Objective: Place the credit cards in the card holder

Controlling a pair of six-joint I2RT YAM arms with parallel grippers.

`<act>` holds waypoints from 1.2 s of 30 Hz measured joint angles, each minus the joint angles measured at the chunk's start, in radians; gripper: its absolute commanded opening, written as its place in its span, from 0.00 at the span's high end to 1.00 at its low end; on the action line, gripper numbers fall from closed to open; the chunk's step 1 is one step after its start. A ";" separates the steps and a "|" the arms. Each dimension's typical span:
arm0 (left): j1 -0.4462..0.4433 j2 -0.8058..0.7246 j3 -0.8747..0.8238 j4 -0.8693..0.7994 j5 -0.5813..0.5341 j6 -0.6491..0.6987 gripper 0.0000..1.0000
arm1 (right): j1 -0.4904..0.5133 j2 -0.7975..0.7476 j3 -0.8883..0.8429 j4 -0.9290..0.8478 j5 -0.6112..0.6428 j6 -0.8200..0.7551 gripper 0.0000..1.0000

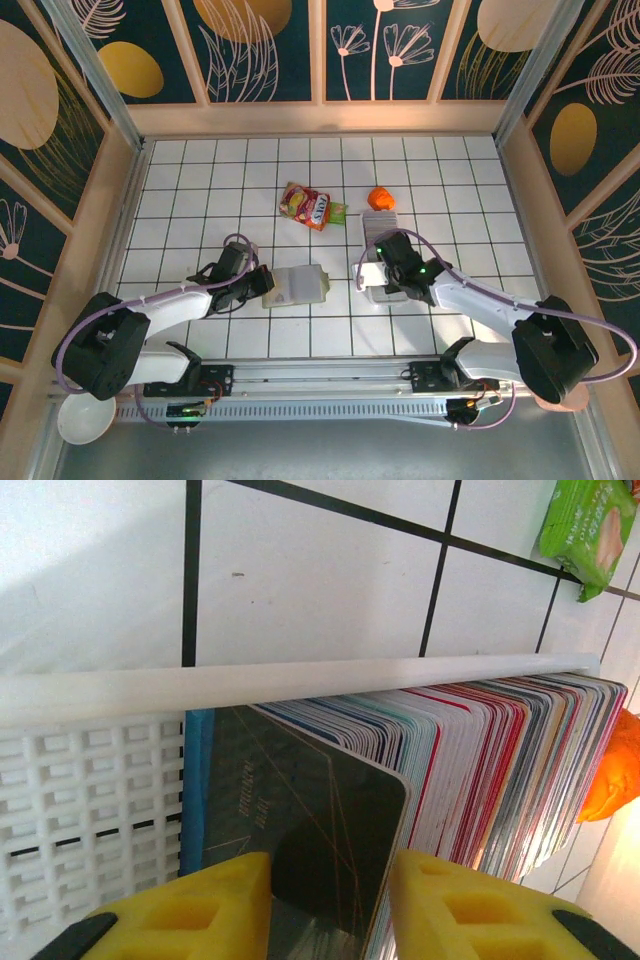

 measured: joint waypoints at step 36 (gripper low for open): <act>0.000 -0.078 -0.002 -0.048 -0.001 0.000 1.00 | 0.116 -0.238 0.219 -0.393 -0.139 0.368 1.00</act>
